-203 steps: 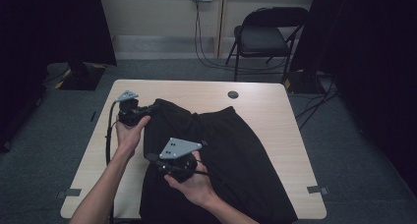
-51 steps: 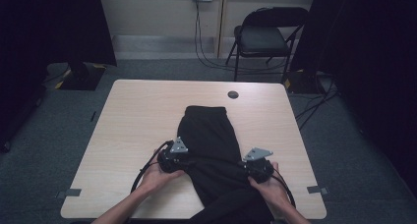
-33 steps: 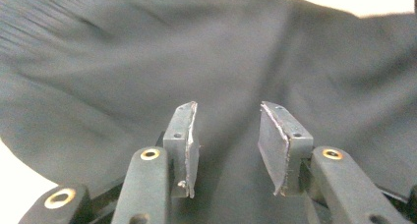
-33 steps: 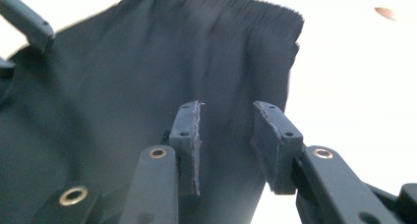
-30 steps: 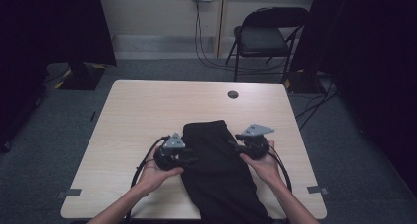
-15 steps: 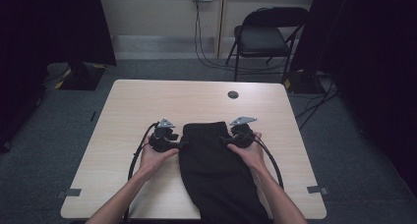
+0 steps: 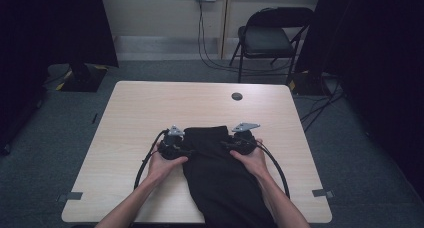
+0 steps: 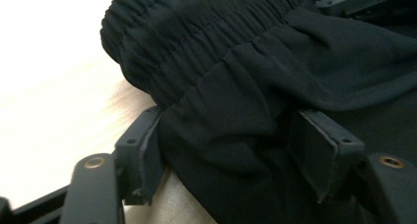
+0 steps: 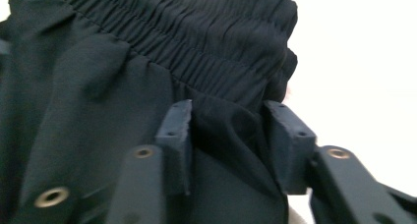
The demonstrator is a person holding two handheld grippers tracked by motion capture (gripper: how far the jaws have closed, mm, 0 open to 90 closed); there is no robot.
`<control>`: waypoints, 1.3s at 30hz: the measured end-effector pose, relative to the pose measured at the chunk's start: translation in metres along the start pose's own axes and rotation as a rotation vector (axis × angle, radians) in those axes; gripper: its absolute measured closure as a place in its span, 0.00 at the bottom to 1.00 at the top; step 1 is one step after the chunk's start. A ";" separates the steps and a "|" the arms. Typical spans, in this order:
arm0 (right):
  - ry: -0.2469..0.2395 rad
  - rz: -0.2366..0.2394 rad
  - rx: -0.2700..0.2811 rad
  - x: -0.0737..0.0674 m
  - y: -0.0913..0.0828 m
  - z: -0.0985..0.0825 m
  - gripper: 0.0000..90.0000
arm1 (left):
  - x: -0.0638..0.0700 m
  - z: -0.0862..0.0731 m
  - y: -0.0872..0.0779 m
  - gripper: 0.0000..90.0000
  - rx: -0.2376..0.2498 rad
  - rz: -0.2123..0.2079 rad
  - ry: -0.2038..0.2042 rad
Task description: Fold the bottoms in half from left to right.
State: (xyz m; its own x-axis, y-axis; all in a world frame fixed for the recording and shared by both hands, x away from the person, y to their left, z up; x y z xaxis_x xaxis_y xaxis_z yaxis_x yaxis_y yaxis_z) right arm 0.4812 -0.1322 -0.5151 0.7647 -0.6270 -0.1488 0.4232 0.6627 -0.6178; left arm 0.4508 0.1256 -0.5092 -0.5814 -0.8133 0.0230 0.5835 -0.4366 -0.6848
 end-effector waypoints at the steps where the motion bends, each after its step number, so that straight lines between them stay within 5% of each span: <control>1: 0.002 0.009 0.002 -0.001 0.000 0.000 0.71 | 0.000 0.000 -0.001 0.43 -0.001 0.010 0.013; 5: 0.022 0.045 0.001 -0.005 0.000 0.000 0.87 | -0.009 -0.002 -0.003 0.74 0.011 -0.015 -0.007; 8: 0.037 0.049 0.000 -0.003 -0.002 0.001 0.89 | -0.012 -0.001 -0.004 0.84 0.028 -0.045 -0.033; 14: 0.045 0.051 0.054 -0.008 -0.010 0.016 0.91 | -0.020 0.010 -0.021 0.88 0.100 -0.055 -0.058; 18: 0.020 0.059 0.113 -0.019 -0.021 0.040 0.91 | -0.029 0.012 -0.030 0.88 0.117 -0.034 -0.070; 24: -0.009 0.068 0.153 -0.030 -0.029 0.070 0.91 | -0.043 0.021 -0.052 0.88 0.211 -0.035 -0.137; 28: -0.032 0.072 0.191 -0.036 -0.034 0.095 0.91 | -0.055 0.036 -0.071 0.88 0.256 -0.016 -0.132; 34: -0.069 0.077 0.282 -0.051 -0.052 0.148 0.92 | -0.077 0.079 -0.119 0.89 0.382 0.031 -0.121; 39: -0.107 0.075 0.339 -0.061 -0.068 0.183 0.92 | -0.090 0.115 -0.144 0.90 0.421 0.095 -0.091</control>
State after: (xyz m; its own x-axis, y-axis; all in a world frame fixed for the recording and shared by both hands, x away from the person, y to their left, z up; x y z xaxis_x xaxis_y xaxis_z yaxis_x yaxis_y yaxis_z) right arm 0.4947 -0.0643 -0.3231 0.8387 -0.5370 -0.0908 0.4874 0.8145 -0.3148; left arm 0.4844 0.2180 -0.3290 -0.4728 -0.8797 0.0510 0.8232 -0.4615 -0.3306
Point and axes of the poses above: each handheld gripper's, and its own axes: y roughly forward along the jaws, z roughly out of its top, x roughly to its right, the point moved 2 cm from there along y, roughly forward along the jaws, and after that the axes turned 8 degrees about z, right-handed, at the moved point
